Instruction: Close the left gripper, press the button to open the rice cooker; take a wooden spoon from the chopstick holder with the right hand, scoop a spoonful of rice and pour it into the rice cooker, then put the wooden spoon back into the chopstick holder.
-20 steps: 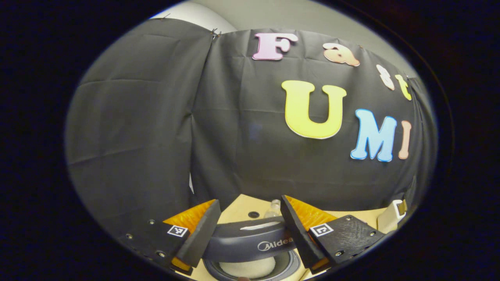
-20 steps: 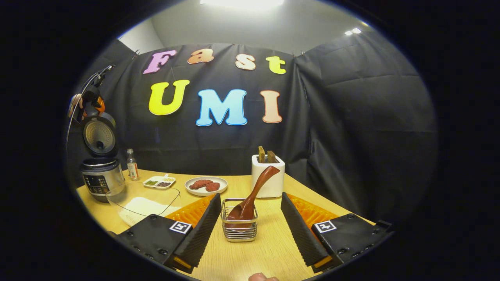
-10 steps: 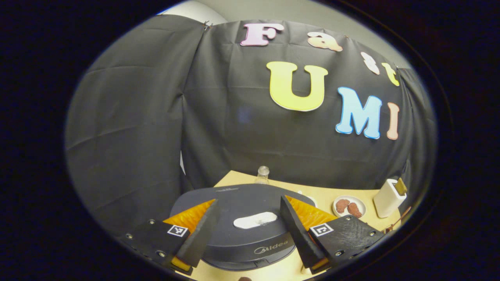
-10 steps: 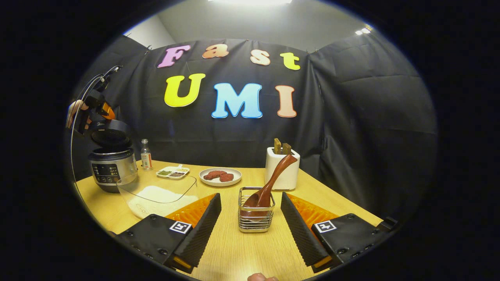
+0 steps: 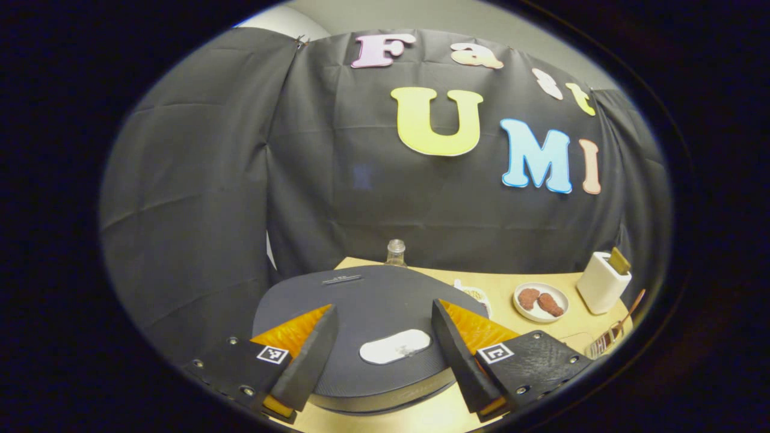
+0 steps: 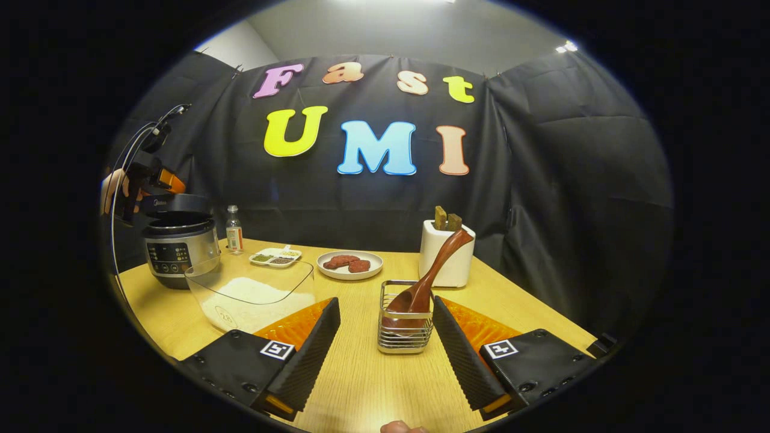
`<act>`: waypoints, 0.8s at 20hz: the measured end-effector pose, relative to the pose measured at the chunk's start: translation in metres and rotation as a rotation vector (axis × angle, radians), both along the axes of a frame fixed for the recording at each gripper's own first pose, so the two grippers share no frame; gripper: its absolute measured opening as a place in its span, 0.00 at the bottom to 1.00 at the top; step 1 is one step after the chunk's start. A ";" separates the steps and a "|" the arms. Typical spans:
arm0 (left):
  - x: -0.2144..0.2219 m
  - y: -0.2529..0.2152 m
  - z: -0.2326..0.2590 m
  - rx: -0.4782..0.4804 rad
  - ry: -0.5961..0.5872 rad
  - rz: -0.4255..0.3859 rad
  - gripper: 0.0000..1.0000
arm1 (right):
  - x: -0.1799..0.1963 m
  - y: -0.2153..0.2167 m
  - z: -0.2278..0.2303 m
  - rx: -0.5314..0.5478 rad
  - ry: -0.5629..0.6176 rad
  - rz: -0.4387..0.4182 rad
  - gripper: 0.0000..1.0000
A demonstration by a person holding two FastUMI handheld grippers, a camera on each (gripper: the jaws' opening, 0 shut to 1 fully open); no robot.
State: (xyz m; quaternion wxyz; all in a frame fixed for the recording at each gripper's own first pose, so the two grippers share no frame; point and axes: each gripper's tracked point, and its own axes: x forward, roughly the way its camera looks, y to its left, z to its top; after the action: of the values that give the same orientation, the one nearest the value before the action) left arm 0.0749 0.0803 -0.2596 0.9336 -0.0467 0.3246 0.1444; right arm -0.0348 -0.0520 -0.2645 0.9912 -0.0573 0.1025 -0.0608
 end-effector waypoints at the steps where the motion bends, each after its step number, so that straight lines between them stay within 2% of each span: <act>1: -0.004 -0.002 -0.007 0.009 0.019 -0.010 0.99 | 0.001 0.001 -0.001 -0.002 0.005 0.008 0.99; 2: -0.007 -0.004 -0.013 0.011 0.030 -0.014 0.96 | 0.001 0.003 -0.001 -0.007 0.007 0.013 0.94; 3: -0.010 -0.005 -0.015 0.014 0.036 -0.022 0.96 | 0.002 0.005 -0.002 -0.013 0.007 0.018 0.94; 4: -0.011 -0.007 -0.020 0.017 0.037 -0.030 0.98 | 0.002 0.007 -0.002 -0.020 0.007 0.025 0.99; 5: -0.012 -0.008 -0.022 0.023 0.037 -0.036 0.96 | 0.002 0.010 -0.003 -0.027 0.006 0.032 0.94; 6: -0.012 -0.007 -0.020 0.035 0.020 -0.043 0.98 | 0.002 0.012 -0.003 -0.031 0.008 0.037 0.98; 12: -0.017 -0.008 -0.023 0.056 0.008 -0.066 0.97 | 0.004 0.023 -0.012 -0.028 0.019 0.068 0.99; 15: -0.020 -0.011 -0.033 0.061 0.039 -0.073 1.00 | 0.004 0.030 -0.021 -0.017 0.034 0.081 0.99; 16: -0.021 -0.012 -0.032 0.087 0.011 -0.080 1.00 | 0.003 0.033 -0.022 -0.012 0.036 0.087 0.99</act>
State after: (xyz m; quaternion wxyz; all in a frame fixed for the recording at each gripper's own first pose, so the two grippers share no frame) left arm 0.0543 0.0686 -0.2914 0.9380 0.0075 0.3248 0.1211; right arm -0.0319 -0.0194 -0.2868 0.9906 -0.0687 0.1173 -0.0173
